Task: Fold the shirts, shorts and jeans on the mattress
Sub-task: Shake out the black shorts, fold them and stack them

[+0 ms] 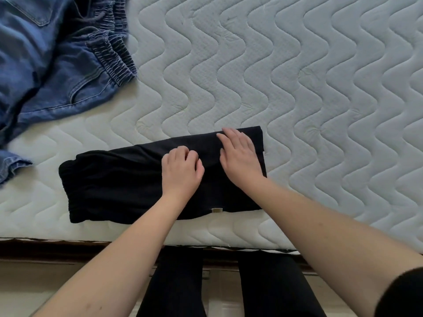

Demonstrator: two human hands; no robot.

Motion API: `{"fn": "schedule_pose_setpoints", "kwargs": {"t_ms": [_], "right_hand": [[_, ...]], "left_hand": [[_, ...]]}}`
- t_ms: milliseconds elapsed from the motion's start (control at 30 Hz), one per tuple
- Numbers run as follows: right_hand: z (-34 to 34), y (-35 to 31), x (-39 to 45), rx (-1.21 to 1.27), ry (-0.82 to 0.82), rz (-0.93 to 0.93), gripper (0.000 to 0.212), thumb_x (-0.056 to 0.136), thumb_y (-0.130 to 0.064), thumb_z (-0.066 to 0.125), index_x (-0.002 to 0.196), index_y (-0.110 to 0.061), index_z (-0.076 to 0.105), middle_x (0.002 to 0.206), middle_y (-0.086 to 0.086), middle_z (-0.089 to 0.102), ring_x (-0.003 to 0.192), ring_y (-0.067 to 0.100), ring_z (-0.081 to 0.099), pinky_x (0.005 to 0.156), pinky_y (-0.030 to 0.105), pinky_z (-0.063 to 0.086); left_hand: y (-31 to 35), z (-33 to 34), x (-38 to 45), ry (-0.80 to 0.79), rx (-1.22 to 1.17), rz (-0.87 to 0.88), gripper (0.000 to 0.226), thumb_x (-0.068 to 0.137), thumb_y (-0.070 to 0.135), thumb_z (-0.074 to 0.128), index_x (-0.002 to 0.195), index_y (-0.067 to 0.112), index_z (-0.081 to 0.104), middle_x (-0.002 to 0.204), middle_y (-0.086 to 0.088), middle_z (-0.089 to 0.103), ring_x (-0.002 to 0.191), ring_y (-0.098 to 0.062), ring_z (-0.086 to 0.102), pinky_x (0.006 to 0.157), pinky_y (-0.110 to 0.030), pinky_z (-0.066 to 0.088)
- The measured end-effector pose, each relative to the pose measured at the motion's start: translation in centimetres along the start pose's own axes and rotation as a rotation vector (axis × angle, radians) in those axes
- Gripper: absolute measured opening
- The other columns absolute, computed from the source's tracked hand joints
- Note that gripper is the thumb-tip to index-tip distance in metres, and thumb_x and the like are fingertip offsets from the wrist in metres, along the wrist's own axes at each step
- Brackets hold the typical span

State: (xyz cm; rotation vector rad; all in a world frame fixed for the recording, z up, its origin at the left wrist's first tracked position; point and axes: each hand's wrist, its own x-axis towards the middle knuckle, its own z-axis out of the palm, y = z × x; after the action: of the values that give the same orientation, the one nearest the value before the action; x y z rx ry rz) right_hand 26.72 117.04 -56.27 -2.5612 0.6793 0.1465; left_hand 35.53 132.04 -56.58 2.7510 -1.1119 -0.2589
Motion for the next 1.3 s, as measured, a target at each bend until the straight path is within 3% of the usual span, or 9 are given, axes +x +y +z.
{"fn": "schedule_pose_setpoints", "kwargs": {"t_ms": [133,233,367,467,567,700,767,933,1300], "right_hand": [[3.0,-0.7,1.8,-0.078,-0.178,-0.042,0.057,0.104,-0.037,0.039,0.154,-0.013,0.026,0.163,0.004,0.02,0.151,0.019,0.016,0.123,0.039,0.005],[4.1,1.7,1.0,-0.232,-0.257,-0.018,0.064,0.103,-0.053,0.023,0.157,-0.025,0.004,0.165,-0.003,-0.002,0.151,0.012,-0.004,0.122,0.037,-0.01],[3.3,5.5,-0.1,-0.224,-0.223,0.244,0.065,0.099,-0.057,0.011,0.153,-0.032,-0.014,0.16,-0.011,-0.022,0.146,0.005,-0.022,0.12,0.04,-0.015],[1.9,6.6,-0.4,-0.101,-0.133,0.522,0.067,0.101,-0.055,0.024,0.157,-0.027,0.001,0.165,-0.005,-0.007,0.151,0.013,-0.005,0.12,0.045,0.003],[1.0,6.5,-0.8,0.012,0.027,0.692,0.062,0.092,-0.058,0.05,0.141,-0.021,0.038,0.145,0.005,0.035,0.134,0.025,0.032,0.105,0.044,0.025],[0.7,6.5,-0.7,0.06,-0.063,0.787,0.06,0.085,-0.067,0.056,0.116,-0.016,0.055,0.125,0.007,0.05,0.121,0.028,0.042,0.098,0.042,0.033],[0.7,6.7,-1.0,0.02,-0.108,0.695,0.062,0.087,-0.068,0.052,0.114,-0.013,0.057,0.121,0.009,0.053,0.116,0.029,0.046,0.097,0.04,0.036],[0.6,6.7,-2.1,0.133,-0.068,0.503,0.043,0.097,-0.053,0.046,0.111,-0.012,0.046,0.082,0.005,0.055,0.08,0.033,0.061,0.061,0.034,0.036],[-3.8,17.3,-4.4,0.341,0.042,0.616,0.045,0.097,-0.048,0.052,0.125,-0.013,0.046,0.104,0.015,0.067,0.095,0.036,0.061,0.078,0.041,0.048]], "left_hand": [[-1.1,2.2,1.2,-0.192,0.037,-0.042,0.058,0.099,0.035,0.045,0.151,0.013,0.033,0.158,-0.012,0.03,0.147,-0.028,0.025,0.12,-0.044,0.019],[-3.4,3.9,0.4,-0.329,0.139,-0.006,0.072,0.1,0.055,0.025,0.156,0.023,-0.005,0.165,-0.004,-0.005,0.152,-0.022,0.0,0.123,-0.042,0.003],[-4.9,4.1,0.3,-0.366,0.207,-0.017,0.076,0.092,0.069,0.011,0.153,0.031,-0.013,0.165,-0.005,-0.012,0.152,-0.025,-0.006,0.121,-0.043,-0.007],[-5.1,3.6,0.0,-0.345,0.263,-0.006,0.079,0.092,0.069,0.013,0.155,0.029,-0.012,0.164,-0.008,-0.012,0.152,-0.026,-0.005,0.119,-0.045,-0.01],[-4.1,3.4,-0.9,-0.293,0.237,0.111,0.072,0.099,0.054,0.031,0.158,0.025,0.0,0.165,-0.008,-0.002,0.152,-0.025,0.004,0.121,-0.047,0.0],[-2.6,4.2,-2.6,-0.297,0.189,0.255,0.066,0.101,0.043,0.029,0.158,0.021,0.005,0.166,-0.005,0.0,0.152,-0.023,0.008,0.122,-0.046,0.009],[-2.2,4.7,-3.3,-0.321,0.198,0.244,0.066,0.101,0.046,0.024,0.158,0.02,0.004,0.166,-0.004,-0.003,0.152,-0.023,0.006,0.122,-0.047,0.009],[-1.6,5.0,-3.2,-0.344,0.218,0.22,0.067,0.1,0.05,0.019,0.158,0.019,0.003,0.165,-0.005,-0.006,0.152,-0.025,0.002,0.122,-0.048,0.007],[8.1,6.3,0.5,-0.349,0.206,0.398,0.063,0.1,0.057,0.025,0.156,0.039,0.003,0.165,-0.004,-0.009,0.152,-0.027,-0.003,0.12,-0.055,0.004]]}}
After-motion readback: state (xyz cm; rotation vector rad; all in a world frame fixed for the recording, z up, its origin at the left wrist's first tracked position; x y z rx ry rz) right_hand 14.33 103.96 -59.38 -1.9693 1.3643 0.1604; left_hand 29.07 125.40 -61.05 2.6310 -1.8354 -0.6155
